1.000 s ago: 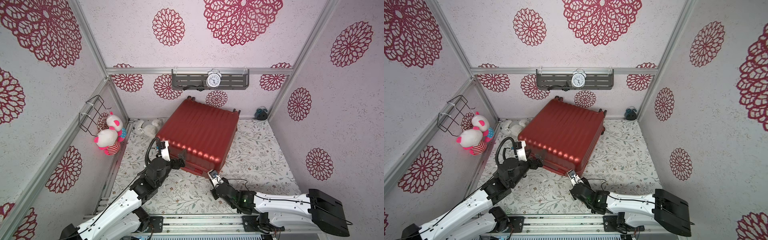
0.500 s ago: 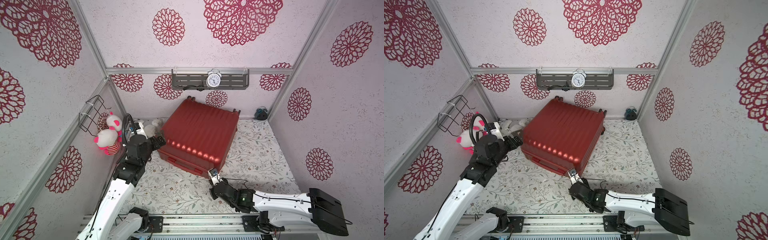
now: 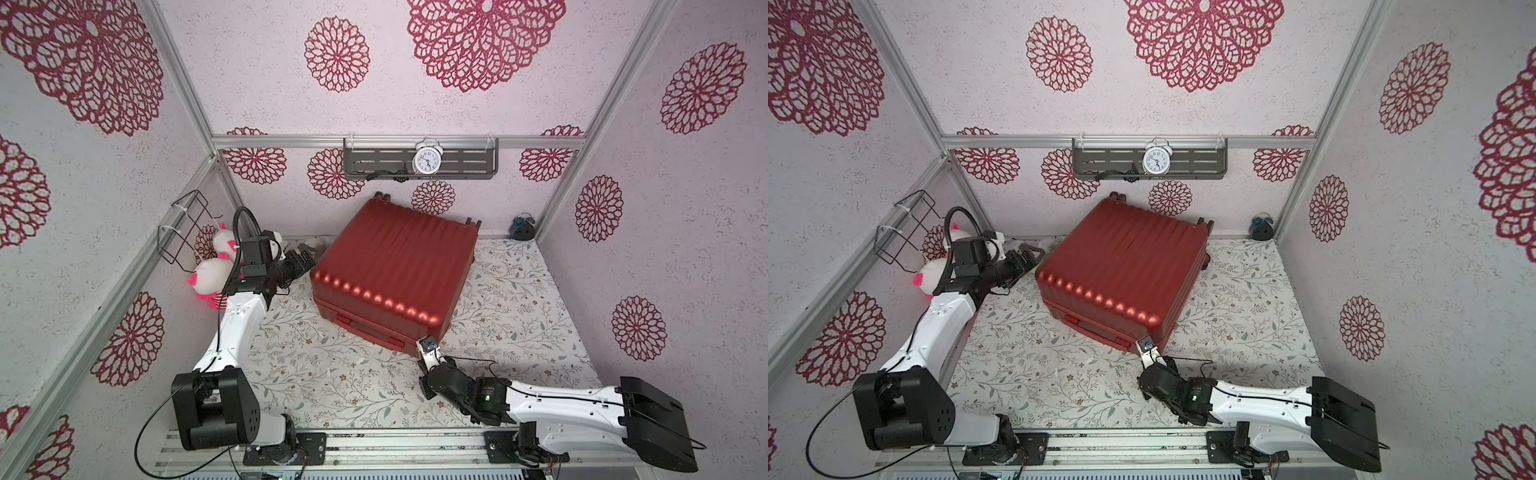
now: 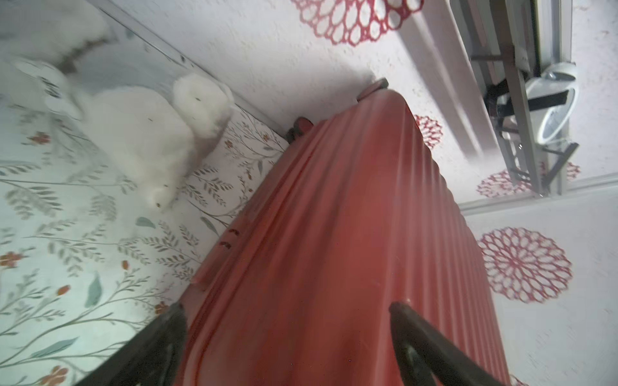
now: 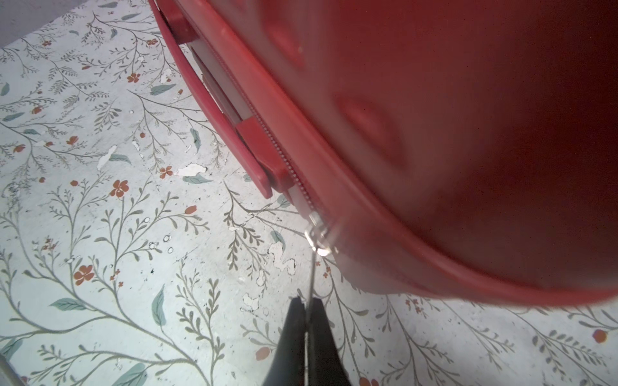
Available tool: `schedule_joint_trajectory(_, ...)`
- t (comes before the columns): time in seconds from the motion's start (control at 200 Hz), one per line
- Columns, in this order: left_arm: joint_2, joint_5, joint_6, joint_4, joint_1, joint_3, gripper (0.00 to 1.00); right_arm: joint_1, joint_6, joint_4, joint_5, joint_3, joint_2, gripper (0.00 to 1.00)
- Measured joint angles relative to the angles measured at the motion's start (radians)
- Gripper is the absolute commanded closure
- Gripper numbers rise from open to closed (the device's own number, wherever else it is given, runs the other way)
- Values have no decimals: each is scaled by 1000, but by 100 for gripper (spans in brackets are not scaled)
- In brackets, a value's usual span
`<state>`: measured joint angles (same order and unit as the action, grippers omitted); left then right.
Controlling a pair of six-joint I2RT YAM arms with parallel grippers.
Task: Open the suitcase zippers
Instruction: Unzip the zipper on the suitcase.
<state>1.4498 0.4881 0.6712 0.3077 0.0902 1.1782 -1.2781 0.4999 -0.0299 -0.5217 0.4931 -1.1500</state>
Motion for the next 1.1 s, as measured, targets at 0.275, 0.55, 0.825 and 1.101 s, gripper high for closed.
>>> schedule_joint_trajectory(0.275,-26,87,-5,-103,-60,-64,2,-1,23,49,1,22,-3,100)
schedule_joint_trajectory(0.55,-121,-39,-21,-178,-129,-178,2,-2,44,87,-26,29,-17,100)
schedule_joint_trajectory(0.825,-161,-228,-12,-262,-239,-278,1,-5,92,105,-50,42,-43,100)
schedule_joint_trajectory(1.101,-247,-386,43,-254,-452,-340,1,-4,151,122,-73,22,-10,100)
